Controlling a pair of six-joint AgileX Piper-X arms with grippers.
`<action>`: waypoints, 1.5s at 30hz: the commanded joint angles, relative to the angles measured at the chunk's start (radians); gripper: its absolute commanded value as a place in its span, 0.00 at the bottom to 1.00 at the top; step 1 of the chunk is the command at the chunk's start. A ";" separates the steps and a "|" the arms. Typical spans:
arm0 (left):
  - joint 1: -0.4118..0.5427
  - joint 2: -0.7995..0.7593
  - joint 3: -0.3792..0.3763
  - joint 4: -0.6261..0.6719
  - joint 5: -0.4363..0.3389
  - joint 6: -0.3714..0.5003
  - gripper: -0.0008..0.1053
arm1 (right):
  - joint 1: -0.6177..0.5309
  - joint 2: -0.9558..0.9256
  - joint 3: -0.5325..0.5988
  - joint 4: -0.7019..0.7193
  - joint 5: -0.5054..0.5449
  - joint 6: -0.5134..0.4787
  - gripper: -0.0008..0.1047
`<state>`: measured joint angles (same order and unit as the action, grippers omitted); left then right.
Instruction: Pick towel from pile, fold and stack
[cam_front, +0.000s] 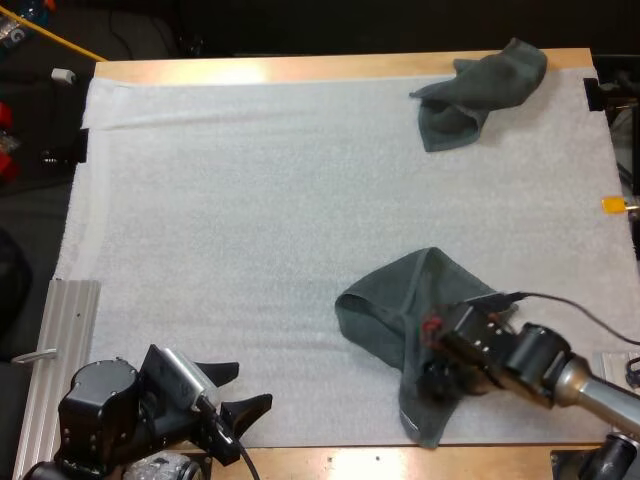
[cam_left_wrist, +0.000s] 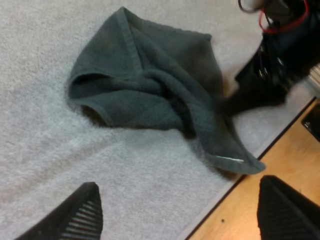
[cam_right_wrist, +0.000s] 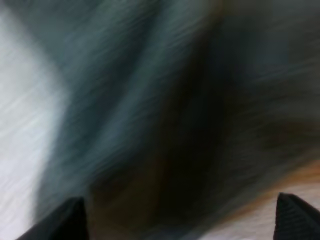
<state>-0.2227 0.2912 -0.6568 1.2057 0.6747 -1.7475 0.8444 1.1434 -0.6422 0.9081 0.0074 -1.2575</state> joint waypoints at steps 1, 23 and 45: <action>-0.004 0.001 -0.008 0.003 0.021 0.002 0.60 | -0.042 -0.007 -0.008 0.012 0.034 -0.007 0.69; -0.004 0.001 -0.008 0.009 0.029 0.002 0.60 | -0.489 0.102 -0.008 -0.246 -0.052 -0.126 0.65; -0.004 0.001 -0.008 0.061 0.035 0.002 0.60 | -0.504 0.250 -0.008 -0.278 0.112 -0.160 0.59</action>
<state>-0.2227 0.2912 -0.6568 1.2685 0.7017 -1.7475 0.3440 1.3946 -0.6431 0.6342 0.1022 -1.4068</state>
